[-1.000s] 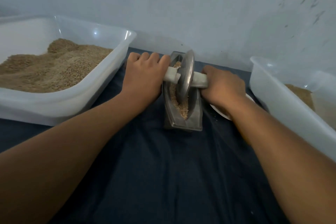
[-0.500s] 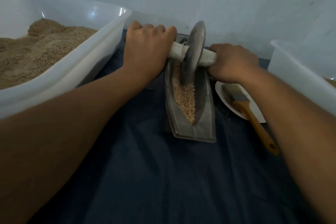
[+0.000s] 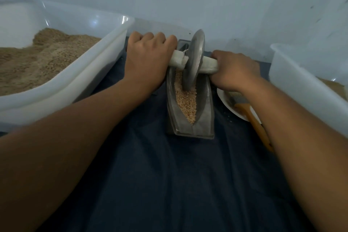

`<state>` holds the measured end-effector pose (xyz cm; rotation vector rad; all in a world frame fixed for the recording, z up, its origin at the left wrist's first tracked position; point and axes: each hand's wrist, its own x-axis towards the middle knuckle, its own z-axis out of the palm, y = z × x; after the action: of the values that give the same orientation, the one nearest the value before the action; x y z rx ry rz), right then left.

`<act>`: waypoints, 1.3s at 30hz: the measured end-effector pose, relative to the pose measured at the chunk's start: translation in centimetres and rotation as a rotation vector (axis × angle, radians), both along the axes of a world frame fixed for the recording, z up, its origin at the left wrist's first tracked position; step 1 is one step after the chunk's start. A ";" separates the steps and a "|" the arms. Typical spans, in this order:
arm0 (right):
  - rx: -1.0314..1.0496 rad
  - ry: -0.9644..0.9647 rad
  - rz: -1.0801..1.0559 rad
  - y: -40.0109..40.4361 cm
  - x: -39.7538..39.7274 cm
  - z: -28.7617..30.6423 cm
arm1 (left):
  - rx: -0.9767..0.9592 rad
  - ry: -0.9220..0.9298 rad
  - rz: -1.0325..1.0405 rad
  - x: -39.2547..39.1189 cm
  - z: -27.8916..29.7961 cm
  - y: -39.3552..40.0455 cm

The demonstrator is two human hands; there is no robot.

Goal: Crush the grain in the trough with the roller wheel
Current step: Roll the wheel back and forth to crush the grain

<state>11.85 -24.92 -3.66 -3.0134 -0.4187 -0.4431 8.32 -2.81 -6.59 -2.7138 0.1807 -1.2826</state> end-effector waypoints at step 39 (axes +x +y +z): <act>0.003 -0.150 0.005 -0.3 -4.7 -1.5 | 0.027 0.039 0.020 -4.0 0.0 -0.2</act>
<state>7.19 -25.24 -5.16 -2.9865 -0.4349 -0.6716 4.28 -3.00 -6.63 -2.7123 0.1725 -1.2134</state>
